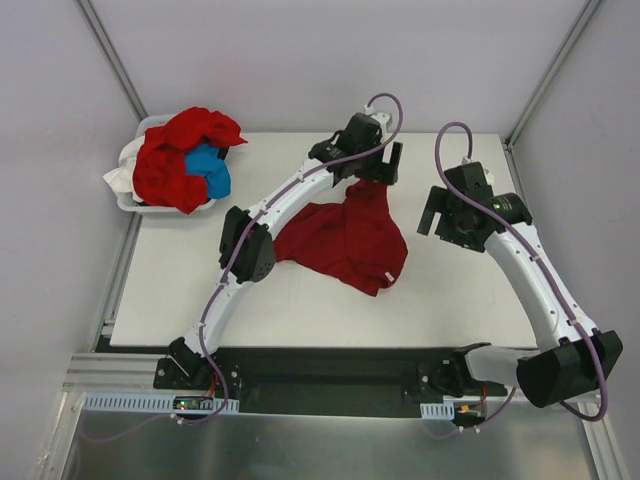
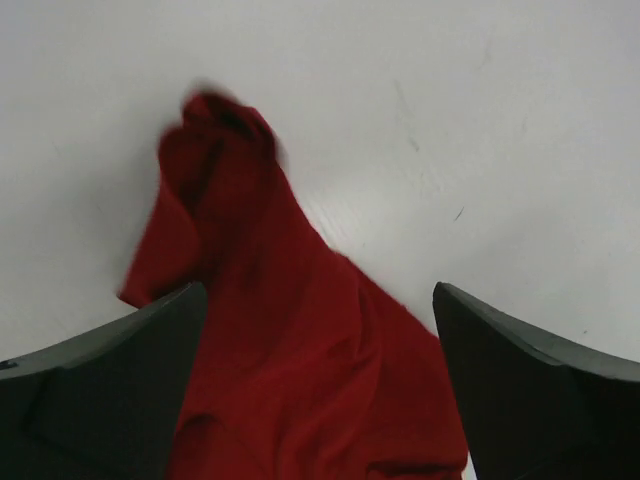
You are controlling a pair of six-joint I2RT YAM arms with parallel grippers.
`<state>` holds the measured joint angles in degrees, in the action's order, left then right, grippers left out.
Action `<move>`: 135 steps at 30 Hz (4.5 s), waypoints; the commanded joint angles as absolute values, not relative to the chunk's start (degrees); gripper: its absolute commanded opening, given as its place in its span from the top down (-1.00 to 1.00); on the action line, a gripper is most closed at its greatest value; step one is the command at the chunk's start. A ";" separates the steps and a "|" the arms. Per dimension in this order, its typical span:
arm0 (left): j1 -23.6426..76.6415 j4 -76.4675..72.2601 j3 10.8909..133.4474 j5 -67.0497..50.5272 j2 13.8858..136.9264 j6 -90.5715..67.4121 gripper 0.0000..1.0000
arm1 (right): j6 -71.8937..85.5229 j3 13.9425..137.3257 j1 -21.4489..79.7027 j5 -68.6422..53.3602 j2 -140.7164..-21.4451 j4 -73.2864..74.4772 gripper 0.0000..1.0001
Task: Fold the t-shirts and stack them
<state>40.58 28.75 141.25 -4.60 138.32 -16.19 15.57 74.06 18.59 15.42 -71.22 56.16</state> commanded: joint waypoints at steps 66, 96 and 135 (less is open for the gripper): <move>15.82 11.68 52.05 -11.34 77.37 -32.52 1.00 | 7.82 119.97 21.97 6.51 -126.91 40.71 -0.88; 15.12 40.60 37.88 -0.62 53.53 -46.49 1.00 | -0.18 103.09 47.72 13.18 -121.71 37.88 -0.68; 14.24 43.07 39.11 -7.38 59.15 -35.77 1.00 | 1.94 108.84 42.71 14.15 -100.96 66.34 -1.00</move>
